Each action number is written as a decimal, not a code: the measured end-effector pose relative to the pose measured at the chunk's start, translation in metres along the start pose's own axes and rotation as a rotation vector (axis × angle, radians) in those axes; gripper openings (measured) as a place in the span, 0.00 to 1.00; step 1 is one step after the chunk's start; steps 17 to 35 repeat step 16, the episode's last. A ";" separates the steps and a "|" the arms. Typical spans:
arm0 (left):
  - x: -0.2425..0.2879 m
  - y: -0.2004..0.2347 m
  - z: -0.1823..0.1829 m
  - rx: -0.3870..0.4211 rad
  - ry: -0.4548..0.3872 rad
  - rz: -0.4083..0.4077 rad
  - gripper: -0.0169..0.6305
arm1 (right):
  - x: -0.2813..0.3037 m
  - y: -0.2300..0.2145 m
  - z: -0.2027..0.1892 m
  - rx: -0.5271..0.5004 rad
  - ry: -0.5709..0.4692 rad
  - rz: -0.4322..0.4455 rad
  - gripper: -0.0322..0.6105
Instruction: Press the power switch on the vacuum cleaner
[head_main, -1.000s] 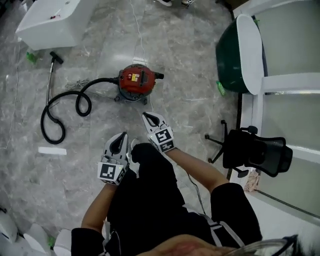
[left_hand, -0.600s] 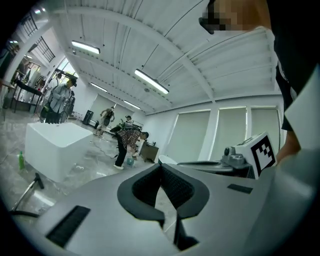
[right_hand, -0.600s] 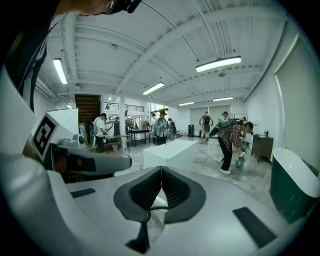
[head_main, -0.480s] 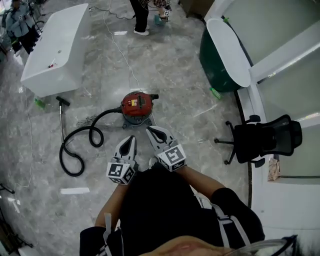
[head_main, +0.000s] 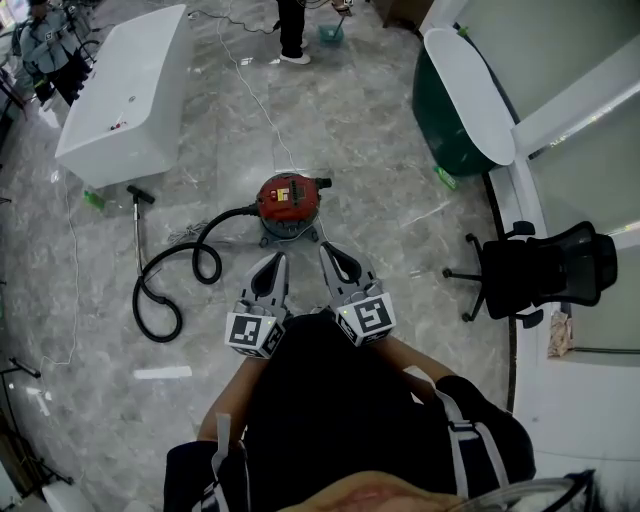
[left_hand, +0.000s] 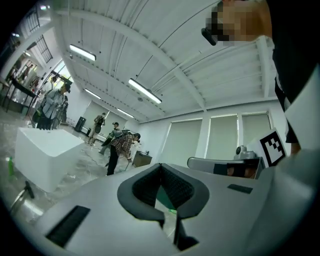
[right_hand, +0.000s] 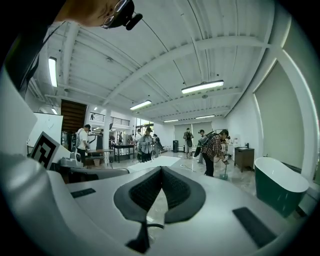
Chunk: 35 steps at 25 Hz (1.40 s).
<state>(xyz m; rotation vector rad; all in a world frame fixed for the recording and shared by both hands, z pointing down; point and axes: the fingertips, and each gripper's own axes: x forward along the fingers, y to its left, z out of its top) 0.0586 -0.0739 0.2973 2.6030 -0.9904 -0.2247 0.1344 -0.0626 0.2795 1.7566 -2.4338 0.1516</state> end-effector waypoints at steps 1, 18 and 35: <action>0.000 0.001 0.002 0.015 0.004 0.008 0.05 | 0.000 0.001 0.002 -0.002 -0.005 0.002 0.08; -0.004 0.002 -0.006 0.030 0.057 0.007 0.05 | -0.001 0.018 0.001 0.000 -0.032 0.001 0.07; -0.004 0.002 -0.006 0.030 0.057 0.007 0.05 | -0.001 0.018 0.001 0.000 -0.032 0.001 0.07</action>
